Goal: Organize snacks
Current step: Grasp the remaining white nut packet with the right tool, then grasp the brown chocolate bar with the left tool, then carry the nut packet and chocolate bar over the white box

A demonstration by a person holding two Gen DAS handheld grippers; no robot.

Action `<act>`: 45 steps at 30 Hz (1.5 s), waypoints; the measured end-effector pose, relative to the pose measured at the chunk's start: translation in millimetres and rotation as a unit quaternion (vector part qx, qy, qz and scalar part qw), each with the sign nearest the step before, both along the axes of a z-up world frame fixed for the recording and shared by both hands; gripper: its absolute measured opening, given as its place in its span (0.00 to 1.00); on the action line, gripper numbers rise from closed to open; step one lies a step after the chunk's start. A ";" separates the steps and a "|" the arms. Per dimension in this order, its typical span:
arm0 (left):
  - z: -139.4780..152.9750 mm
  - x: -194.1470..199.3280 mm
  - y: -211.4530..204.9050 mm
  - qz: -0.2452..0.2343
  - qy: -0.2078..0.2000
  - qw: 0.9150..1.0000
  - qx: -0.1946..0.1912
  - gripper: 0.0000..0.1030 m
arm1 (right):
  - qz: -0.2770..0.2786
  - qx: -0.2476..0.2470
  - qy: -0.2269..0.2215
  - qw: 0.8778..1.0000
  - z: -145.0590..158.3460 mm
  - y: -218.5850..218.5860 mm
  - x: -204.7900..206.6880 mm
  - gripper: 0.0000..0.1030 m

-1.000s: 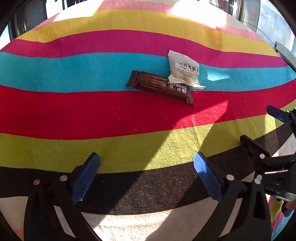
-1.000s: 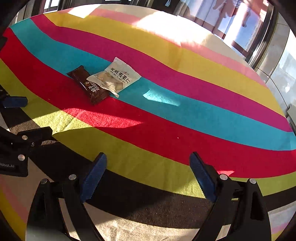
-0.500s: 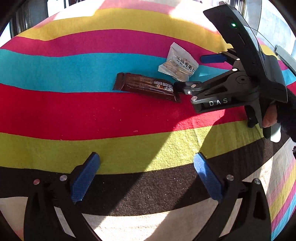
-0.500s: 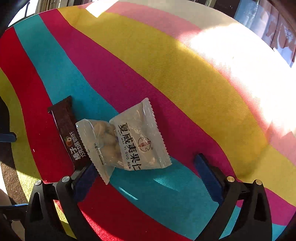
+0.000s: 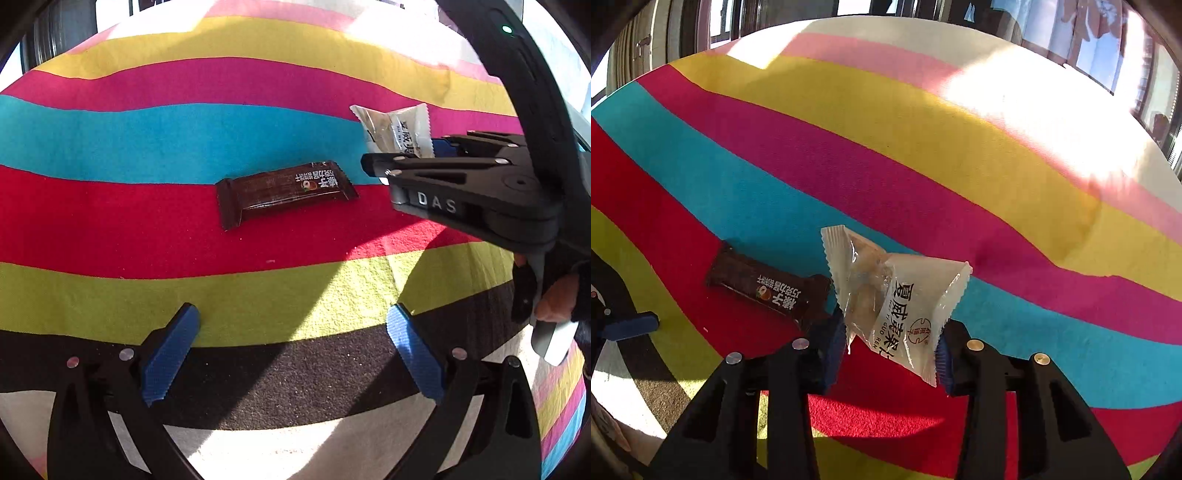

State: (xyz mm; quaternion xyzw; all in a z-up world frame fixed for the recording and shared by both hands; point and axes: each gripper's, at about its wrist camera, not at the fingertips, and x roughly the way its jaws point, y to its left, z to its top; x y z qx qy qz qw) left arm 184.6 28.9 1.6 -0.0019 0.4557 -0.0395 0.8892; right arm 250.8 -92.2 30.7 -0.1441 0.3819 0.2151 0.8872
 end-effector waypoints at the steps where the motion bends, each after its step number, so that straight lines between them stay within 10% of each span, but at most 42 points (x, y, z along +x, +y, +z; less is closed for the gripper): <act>1: 1.3 0.0 2.0 0.000 -0.001 1.000 -0.003 0.98 | -0.012 0.014 0.006 1.000 1.8 -10.0 -13.9 0.39; 12: 12.3 1.0 27.7 0.018 -0.009 0.996 -0.083 0.98 | -0.148 0.188 0.054 0.970 -5.9 -118.9 -154.2 0.39; 18: 30.0 27.7 3.5 -0.028 -0.009 0.998 0.051 0.98 | -0.139 0.221 0.067 0.963 -15.6 -108.2 -154.4 0.39; 25: 25.9 93.0 -4.1 -0.180 0.013 0.972 0.153 0.98 | -0.140 0.239 0.077 0.958 -22.4 -103.8 -153.7 0.39; 27: 28.2 93.8 2.9 -0.194 0.024 0.973 0.125 0.77 | -0.143 0.245 0.080 0.956 -23.7 -105.8 -154.0 0.39; 28: 31.2 89.6 5.8 -0.200 0.032 0.974 0.102 0.42 | -0.144 0.248 0.081 0.955 -23.5 -106.8 -153.4 0.39; 30: 33.1 72.7 6.4 -0.210 0.040 0.974 0.079 0.26 | -0.145 0.248 0.080 0.955 -24.8 -103.8 -151.2 0.39; 33: 33.1 33.2 -2.1 -0.204 0.013 0.973 0.109 0.23 | -0.142 0.245 0.079 0.956 -24.8 -98.8 -148.9 0.39; 45: 54.9 -125.2 -24.9 -0.129 -0.048 0.990 0.013 0.23 | -0.148 0.268 0.079 0.949 -24.5 -107.8 -148.8 0.39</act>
